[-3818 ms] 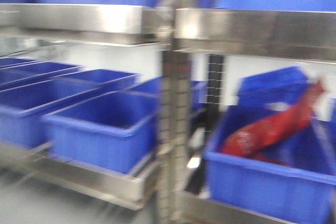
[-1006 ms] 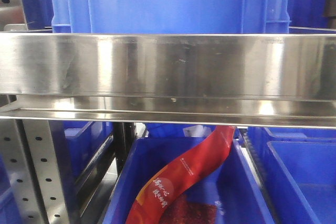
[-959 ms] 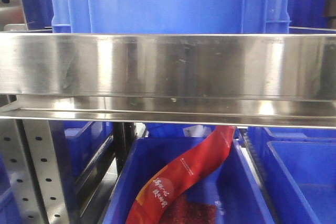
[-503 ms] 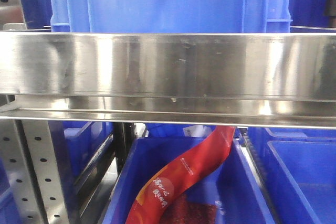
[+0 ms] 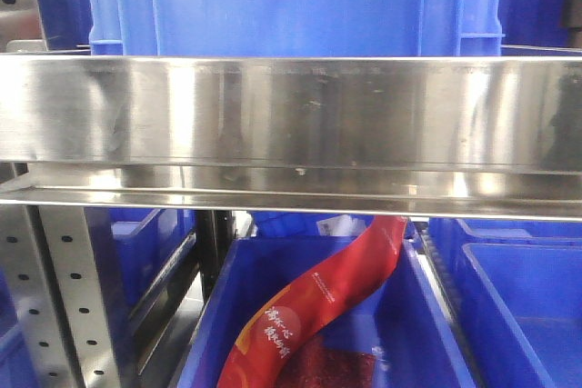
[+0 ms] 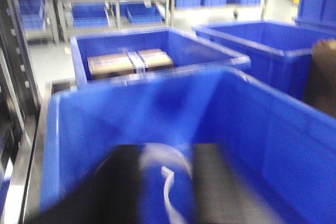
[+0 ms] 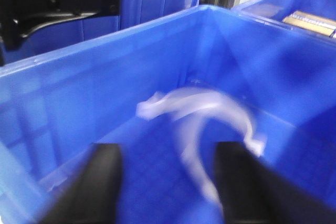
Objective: Grab PVC pipe and place in blue bin
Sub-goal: 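Open both grippers to drop the pipe into the bin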
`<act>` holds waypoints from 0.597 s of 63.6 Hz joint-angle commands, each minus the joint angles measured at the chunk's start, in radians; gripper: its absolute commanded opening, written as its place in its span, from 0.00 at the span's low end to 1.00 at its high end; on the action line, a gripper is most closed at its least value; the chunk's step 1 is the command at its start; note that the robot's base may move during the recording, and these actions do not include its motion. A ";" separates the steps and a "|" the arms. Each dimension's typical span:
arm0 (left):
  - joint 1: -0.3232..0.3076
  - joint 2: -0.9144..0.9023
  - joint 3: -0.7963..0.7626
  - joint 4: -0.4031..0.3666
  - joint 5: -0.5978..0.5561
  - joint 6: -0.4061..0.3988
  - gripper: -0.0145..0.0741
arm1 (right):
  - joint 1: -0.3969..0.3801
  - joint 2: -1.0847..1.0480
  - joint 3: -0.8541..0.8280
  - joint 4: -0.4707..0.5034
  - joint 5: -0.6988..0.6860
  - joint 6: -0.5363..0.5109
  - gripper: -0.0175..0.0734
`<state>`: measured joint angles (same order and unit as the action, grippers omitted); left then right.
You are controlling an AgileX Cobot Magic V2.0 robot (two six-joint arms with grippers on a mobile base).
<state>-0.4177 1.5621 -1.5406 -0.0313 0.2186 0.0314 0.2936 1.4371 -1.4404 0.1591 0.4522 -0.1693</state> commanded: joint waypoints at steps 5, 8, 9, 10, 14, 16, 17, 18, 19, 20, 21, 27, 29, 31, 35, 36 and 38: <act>-0.007 -0.076 -0.012 -0.007 0.051 -0.001 0.04 | -0.002 -0.037 -0.025 0.001 0.011 0.001 0.01; -0.004 -0.085 -0.012 -0.007 0.056 -0.001 0.04 | -0.002 -0.037 -0.025 0.001 0.014 0.001 0.02; -0.002 -0.087 -0.012 -0.007 0.062 -0.001 0.04 | -0.002 -0.037 -0.025 0.001 0.014 0.001 0.01; -0.001 -0.092 -0.012 -0.009 0.073 -0.001 0.04 | -0.002 -0.037 -0.025 0.001 0.017 0.001 0.01; 0.003 -0.116 -0.010 -0.009 0.127 -0.008 0.04 | -0.002 -0.039 -0.025 0.001 0.030 0.001 0.01; 0.003 -0.139 -0.003 -0.009 0.148 -0.008 0.04 | -0.003 -0.049 -0.023 0.001 0.040 0.001 0.01; 0.003 -0.147 0.004 -0.009 0.150 -0.008 0.04 | -0.003 -0.057 -0.023 0.001 0.040 0.001 0.01; 0.003 -0.156 0.011 -0.009 0.150 -0.008 0.04 | -0.003 -0.063 -0.021 0.001 0.040 0.001 0.01; 0.003 -0.171 0.024 -0.007 0.146 -0.008 0.04 | -0.003 -0.073 -0.018 0.001 0.040 0.001 0.01; 0.003 -0.182 0.034 -0.007 0.140 -0.008 0.04 | -0.003 -0.081 -0.014 0.001 0.037 0.001 0.01; 0.003 -0.193 0.046 -0.007 0.132 -0.008 0.04 | -0.003 -0.090 -0.010 0.001 0.031 0.001 0.01; 0.003 -0.298 0.176 -0.024 0.030 -0.012 0.04 | -0.003 -0.171 0.058 0.001 -0.049 0.001 0.01; 0.003 -0.338 0.233 -0.038 -0.011 -0.014 0.04 | -0.003 -0.203 0.097 0.001 -0.087 0.001 0.01; 0.003 -0.379 0.281 -0.054 -0.051 -0.013 0.04 | -0.003 -0.230 0.141 0.001 -0.124 0.001 0.01; 0.003 -0.463 0.403 -0.074 -0.110 -0.013 0.04 | -0.003 -0.300 0.241 0.001 -0.196 0.001 0.01; 0.003 -0.479 0.427 -0.076 -0.120 -0.013 0.04 | -0.003 -0.323 0.262 0.001 -0.209 0.001 0.01; 0.003 -0.520 0.487 -0.076 -0.141 -0.013 0.04 | -0.003 -0.360 0.315 0.001 -0.240 0.001 0.01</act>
<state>-0.4177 1.1358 -1.1727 -0.0834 0.1571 0.0257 0.2936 1.1599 -1.2333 0.1591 0.3060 -0.1674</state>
